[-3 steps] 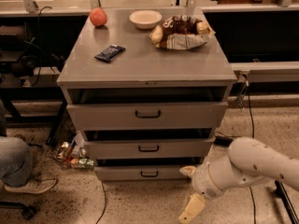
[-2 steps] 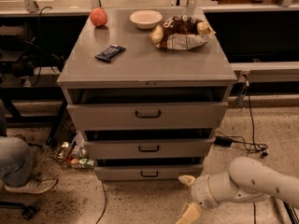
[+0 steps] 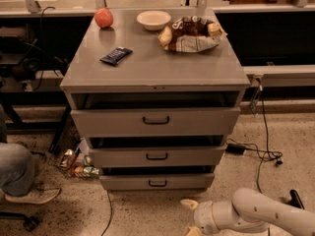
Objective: Open bottom drawer
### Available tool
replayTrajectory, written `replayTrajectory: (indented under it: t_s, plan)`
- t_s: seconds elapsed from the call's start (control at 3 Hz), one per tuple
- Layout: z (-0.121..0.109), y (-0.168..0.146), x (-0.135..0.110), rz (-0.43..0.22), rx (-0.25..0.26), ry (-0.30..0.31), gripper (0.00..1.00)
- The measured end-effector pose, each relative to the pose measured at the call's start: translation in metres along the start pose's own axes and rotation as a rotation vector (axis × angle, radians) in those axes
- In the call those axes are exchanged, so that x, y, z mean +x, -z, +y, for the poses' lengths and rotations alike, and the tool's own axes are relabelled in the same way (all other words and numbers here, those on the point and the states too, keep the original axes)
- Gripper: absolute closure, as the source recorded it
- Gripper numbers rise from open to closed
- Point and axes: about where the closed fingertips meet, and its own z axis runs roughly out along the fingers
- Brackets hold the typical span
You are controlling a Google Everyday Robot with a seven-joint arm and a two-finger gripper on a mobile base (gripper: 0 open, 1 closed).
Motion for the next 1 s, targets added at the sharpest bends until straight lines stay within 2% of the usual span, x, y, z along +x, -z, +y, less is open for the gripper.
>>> replayTrajectory:
  t_s: [0.67, 1.0]
  plan:
    - [0.001, -0.005, 0.004, -0.016, -0.018, -0.009, 0.00]
    - [-0.036, -0.029, 0.027, 0.011, -0.001, 0.047, 0.00]
